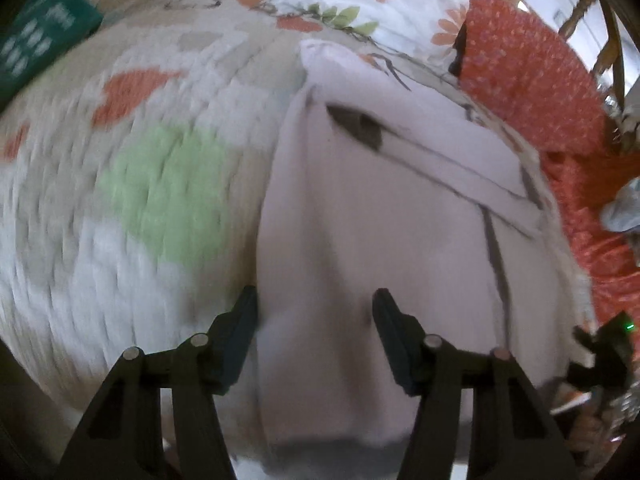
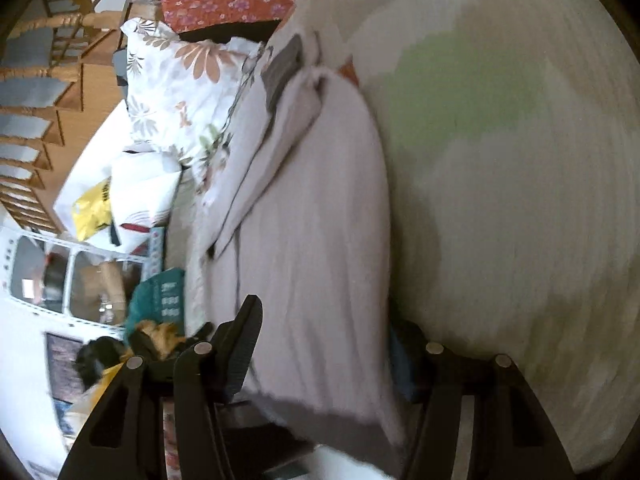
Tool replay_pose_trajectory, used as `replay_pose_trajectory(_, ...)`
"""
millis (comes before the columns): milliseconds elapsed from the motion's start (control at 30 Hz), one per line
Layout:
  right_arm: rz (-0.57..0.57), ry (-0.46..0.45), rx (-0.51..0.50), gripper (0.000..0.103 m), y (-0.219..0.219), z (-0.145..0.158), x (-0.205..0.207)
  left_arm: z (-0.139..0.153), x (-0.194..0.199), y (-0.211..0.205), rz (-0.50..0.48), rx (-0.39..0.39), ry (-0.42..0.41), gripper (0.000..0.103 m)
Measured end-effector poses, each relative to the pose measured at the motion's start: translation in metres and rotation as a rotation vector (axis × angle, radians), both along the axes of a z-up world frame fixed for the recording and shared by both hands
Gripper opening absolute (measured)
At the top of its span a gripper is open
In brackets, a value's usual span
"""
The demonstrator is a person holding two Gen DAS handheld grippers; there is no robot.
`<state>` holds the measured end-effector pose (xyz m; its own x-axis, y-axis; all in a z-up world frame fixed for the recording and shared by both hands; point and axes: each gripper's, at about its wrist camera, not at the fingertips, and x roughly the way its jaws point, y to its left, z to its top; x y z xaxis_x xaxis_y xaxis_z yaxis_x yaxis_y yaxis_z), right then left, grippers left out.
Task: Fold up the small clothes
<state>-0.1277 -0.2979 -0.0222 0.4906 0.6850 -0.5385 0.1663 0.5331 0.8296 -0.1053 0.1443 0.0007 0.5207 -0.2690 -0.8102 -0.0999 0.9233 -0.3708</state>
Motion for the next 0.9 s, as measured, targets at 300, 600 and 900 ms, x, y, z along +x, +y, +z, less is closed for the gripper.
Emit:
replay_pose_trajectory(300, 0.067, 0.016, 0.02, 0.063, 0.03, -0.008, -0.039, -0.036, -0.056, 0.003, 0.036, -0.185, 0.109, 0.057)
replay_pose_trajectory(600, 0.132, 0.021, -0.019, 0.059, 0.058, -0.013, -0.048, -0.052, -0.064, 0.001, 0.039, -0.258, 0.162, 0.047)
replay_pose_trajectory(900, 0.079, 0.036, -0.167, 0.007, 0.063, -0.01, -0.053, -0.022, -0.07, 0.005, 0.078, -0.145, 0.17, 0.007)
